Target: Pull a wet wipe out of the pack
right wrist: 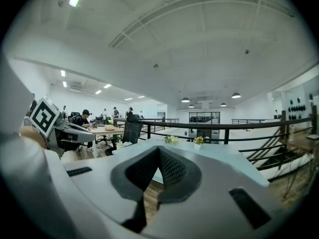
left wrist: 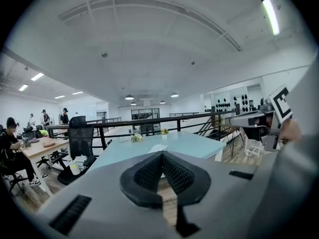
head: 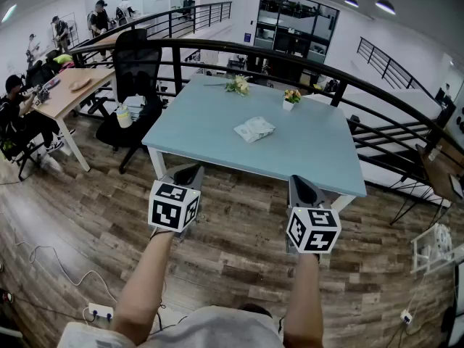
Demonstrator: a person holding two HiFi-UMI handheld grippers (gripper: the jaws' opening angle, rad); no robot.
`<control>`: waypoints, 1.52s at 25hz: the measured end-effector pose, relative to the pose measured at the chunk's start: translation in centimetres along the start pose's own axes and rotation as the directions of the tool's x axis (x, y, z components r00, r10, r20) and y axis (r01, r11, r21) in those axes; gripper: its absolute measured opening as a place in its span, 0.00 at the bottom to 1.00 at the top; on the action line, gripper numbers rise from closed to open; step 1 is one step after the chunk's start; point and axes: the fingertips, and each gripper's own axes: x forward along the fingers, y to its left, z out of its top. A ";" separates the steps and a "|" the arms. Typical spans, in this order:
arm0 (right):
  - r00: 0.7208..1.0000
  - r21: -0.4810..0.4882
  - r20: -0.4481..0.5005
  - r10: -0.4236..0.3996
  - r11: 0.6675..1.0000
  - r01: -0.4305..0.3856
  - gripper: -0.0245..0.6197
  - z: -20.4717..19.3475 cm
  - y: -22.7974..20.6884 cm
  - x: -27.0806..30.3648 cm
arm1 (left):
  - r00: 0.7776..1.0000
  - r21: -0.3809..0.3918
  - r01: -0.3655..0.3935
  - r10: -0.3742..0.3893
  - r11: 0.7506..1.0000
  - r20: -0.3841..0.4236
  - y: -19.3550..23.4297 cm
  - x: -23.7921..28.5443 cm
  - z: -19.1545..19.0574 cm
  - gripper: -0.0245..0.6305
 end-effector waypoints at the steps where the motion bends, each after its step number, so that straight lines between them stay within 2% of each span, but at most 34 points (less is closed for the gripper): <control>1: 1.000 0.000 0.002 -0.002 1.000 0.002 0.04 0.0 0.1 0.1 | 1.000 0.001 0.003 -0.003 1.000 -0.001 0.1 0.1 -0.1 0.03; 12: 1.000 0.015 0.006 -0.002 1.000 0.002 0.05 -0.3 0.2 1.0 | 0.999 0.002 0.048 -0.048 0.999 -0.010 -0.1 1.9 -0.3 0.03; 22: 1.000 0.024 -0.003 0.020 1.000 -0.020 0.08 -0.5 0.1 3.1 | 0.999 0.017 0.043 -0.043 0.999 -0.021 0.5 3.7 -0.1 0.03; 38: 0.998 0.034 -0.021 0.066 0.997 -0.065 0.16 -0.4 -4.3 10.0 | 0.999 0.023 0.016 -0.015 1.000 -0.047 1.5 11.1 1.5 0.03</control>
